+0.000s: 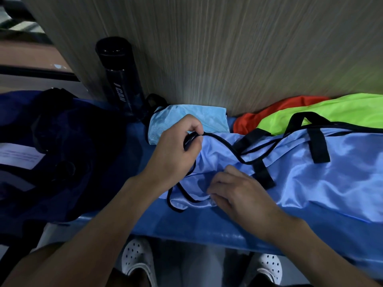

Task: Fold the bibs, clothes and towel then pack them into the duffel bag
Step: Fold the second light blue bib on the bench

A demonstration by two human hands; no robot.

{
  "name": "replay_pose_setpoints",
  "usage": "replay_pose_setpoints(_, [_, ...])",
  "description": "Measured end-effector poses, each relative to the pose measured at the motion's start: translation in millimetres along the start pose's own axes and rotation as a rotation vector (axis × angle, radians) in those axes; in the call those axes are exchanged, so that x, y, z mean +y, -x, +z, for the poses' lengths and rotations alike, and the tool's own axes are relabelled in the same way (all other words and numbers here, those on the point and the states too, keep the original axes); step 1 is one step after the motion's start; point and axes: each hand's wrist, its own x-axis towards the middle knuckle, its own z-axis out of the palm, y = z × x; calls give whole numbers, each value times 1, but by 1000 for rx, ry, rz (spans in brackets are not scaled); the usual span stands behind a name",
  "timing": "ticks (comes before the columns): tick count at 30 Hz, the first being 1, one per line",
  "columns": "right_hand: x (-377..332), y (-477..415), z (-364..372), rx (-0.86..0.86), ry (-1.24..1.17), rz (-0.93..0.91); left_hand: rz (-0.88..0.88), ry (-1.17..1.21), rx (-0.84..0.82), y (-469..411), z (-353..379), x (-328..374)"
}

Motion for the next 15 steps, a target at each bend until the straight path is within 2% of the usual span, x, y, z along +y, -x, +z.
replay_pose_setpoints(8, [0,-8,-17,332,-209,151,24,20,-138,2,-2,1])
replay_pose_setpoints(15, [0,-11,-24,408,-441,366,-9,23,-265,6,-2,6])
